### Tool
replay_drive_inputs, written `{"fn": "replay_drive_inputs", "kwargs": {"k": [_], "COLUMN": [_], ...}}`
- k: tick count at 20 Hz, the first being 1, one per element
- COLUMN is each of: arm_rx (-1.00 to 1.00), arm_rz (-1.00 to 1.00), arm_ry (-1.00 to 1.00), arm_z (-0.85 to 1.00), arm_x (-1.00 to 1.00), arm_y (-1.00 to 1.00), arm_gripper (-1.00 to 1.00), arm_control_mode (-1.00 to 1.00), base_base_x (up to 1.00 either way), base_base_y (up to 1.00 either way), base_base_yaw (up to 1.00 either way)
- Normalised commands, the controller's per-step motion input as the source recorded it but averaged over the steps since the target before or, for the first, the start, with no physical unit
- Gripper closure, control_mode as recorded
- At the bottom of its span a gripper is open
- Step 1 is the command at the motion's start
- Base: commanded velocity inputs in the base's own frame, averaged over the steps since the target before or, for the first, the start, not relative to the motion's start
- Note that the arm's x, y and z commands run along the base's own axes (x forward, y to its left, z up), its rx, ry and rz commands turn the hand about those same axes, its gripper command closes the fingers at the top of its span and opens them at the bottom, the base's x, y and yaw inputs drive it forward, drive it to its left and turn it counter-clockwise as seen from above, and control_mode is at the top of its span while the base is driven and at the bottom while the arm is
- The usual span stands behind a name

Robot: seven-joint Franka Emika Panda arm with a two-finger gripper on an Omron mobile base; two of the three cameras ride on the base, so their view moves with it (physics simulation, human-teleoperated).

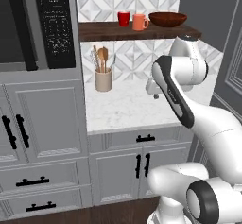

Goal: Gather all objects into one cabinet and sort the glasses and bowls to opposite sides.

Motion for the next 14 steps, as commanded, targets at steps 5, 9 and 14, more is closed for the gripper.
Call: {"fn": "replay_drive_inputs", "kwargs": {"k": [5, 9, 14], "arm_rx": [0.00, 0.00, 0.00], "arm_rz": [0.00, 0.00, 0.00], "arm_ry": [0.00, 0.00, 0.00], "arm_z": [0.00, 0.00, 0.00], "arm_x": [0.00, 0.00, 0.00], "arm_y": [0.00, 0.00, 0.00], "arm_gripper": [-1.00, -1.00, -1.00], "arm_control_mode": [1.00, 1.00, 1.00], "base_base_x": [-0.31, -0.19, -0.08], "base_base_y": [0.00, 0.00, 0.03], "base_base_yaw": [0.17, 0.16, 0.10]}}
